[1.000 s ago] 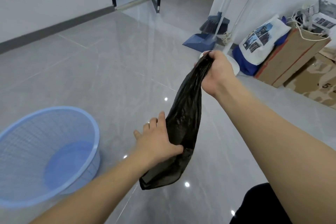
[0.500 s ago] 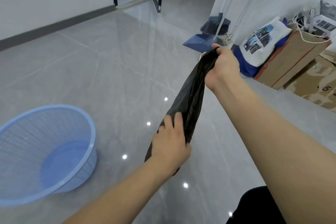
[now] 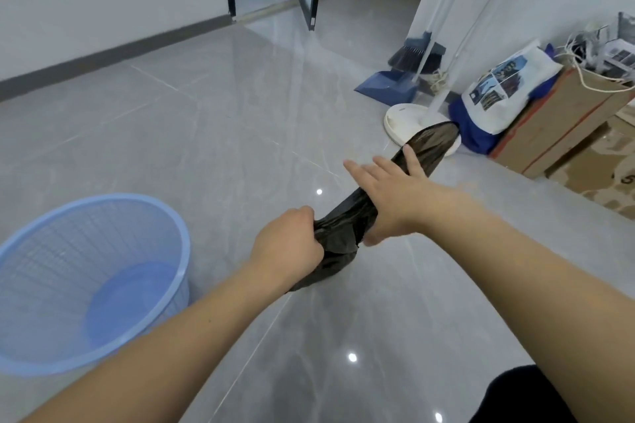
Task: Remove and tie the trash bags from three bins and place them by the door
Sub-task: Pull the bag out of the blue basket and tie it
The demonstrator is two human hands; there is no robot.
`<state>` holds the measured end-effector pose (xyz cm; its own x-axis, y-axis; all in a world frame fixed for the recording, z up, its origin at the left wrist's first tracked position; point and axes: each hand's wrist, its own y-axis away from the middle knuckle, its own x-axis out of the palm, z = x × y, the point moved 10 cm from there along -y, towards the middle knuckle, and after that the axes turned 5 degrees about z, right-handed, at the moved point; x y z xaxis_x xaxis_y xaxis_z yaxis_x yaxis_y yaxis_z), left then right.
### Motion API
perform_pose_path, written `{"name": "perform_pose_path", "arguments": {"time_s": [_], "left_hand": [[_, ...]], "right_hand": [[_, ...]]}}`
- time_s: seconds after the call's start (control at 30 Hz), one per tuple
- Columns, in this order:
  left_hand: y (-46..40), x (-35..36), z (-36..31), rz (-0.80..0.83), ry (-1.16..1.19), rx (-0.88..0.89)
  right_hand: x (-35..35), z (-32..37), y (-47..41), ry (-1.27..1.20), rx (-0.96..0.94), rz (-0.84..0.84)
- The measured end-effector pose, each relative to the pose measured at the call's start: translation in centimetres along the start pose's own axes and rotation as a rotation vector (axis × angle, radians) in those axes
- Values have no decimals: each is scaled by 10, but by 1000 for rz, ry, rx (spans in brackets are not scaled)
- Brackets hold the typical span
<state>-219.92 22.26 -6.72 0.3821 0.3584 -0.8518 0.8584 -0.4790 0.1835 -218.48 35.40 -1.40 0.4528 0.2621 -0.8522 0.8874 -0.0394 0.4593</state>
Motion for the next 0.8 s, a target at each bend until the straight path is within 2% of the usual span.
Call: {"name": "perform_pose_path", "arguments": {"time_s": [0.13, 0.2, 0.33, 0.4, 0.5, 0.57, 0.67, 0.8], "left_hand": [[15, 33, -5, 162, 25, 9], [19, 53, -4, 242, -38, 6], [15, 63, -1, 216, -56, -74], [19, 73, 5, 236, -61, -138], [31, 102, 20, 433, -143, -293], [38, 123, 22, 632, -280, -332], [46, 156, 34, 921, -444, -381], [42, 180, 58, 970, -626, -385]], "right_hand": [[20, -25, -19, 65, 106, -55], [38, -25, -27, 125, 78, 1], [69, -19, -36, 35, 76, 109], [94, -19, -32, -9, 92, 247], [142, -22, -23, 112, 102, 513], [163, -27, -21, 203, 130, 593], [185, -24, -20, 314, 131, 628], [196, -16, -27, 453, 175, 573]]}}
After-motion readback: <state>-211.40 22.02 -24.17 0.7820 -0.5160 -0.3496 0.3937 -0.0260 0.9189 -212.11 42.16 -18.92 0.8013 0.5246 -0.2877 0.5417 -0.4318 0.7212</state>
